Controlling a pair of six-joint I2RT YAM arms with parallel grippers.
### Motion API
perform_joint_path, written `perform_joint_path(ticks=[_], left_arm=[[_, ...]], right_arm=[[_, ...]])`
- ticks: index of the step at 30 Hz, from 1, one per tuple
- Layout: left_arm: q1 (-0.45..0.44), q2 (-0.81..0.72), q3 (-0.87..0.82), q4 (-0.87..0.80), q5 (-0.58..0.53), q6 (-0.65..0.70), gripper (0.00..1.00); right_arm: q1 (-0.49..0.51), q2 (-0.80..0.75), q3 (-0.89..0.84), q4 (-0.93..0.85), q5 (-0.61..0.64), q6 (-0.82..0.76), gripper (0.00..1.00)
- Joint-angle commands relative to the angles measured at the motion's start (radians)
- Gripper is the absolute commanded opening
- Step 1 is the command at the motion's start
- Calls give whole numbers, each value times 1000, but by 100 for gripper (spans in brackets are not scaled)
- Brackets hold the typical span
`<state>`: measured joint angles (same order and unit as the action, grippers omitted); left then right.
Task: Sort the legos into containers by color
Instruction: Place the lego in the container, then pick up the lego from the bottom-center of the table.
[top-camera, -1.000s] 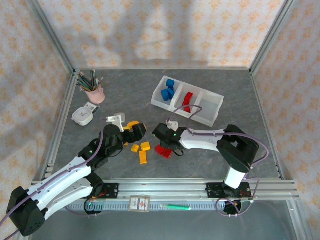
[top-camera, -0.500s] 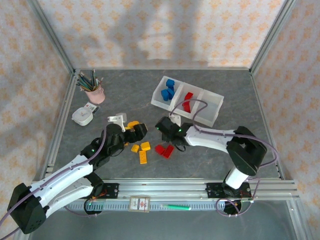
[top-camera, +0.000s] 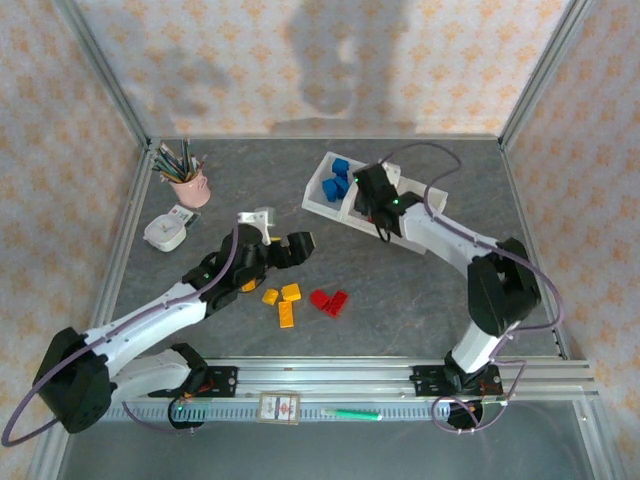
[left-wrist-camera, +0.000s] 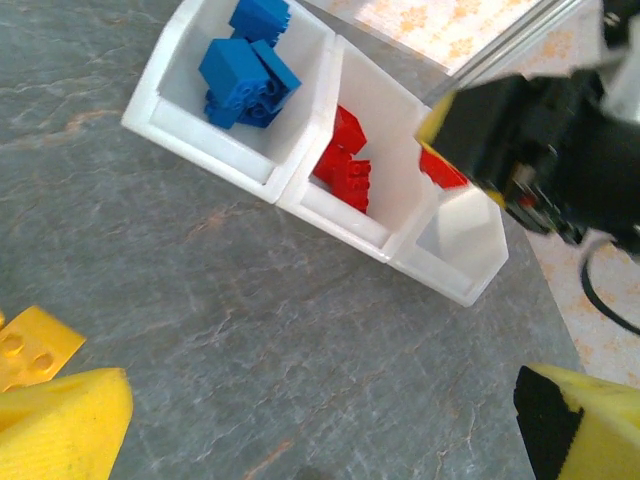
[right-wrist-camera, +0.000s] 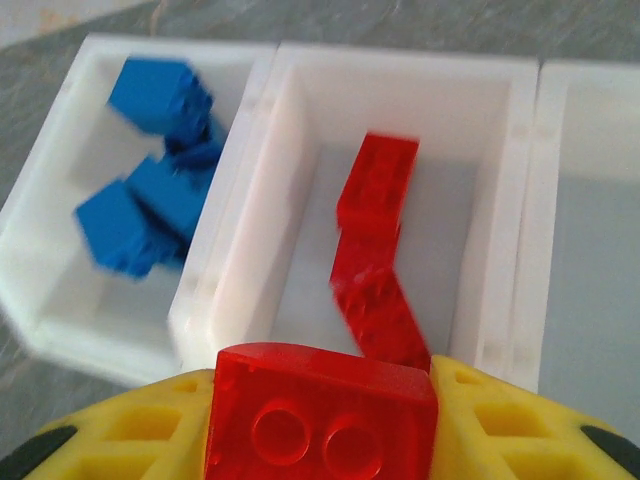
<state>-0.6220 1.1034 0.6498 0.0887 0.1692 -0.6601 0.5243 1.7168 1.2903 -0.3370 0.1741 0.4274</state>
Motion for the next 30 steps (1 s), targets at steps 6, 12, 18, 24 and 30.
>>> perform_joint_path(ticks=[6, 12, 18, 24, 30], left_arm=[[-2, 117, 117, 66, 48, 56, 99], [-3, 133, 143, 74, 54, 57, 99], [-3, 108, 126, 63, 56, 53, 99], [-3, 32, 78, 4, 37, 42, 99], [-2, -102, 7, -80, 2, 32, 99]], right_arm=[[-91, 246, 257, -19, 9, -118, 56], [-93, 208, 258, 10, -22, -146, 68], [-64, 90, 161, 33, -121, -167, 72], [33, -41, -2, 10, -147, -148, 75], [133, -175, -144, -16, -164, -104, 77]])
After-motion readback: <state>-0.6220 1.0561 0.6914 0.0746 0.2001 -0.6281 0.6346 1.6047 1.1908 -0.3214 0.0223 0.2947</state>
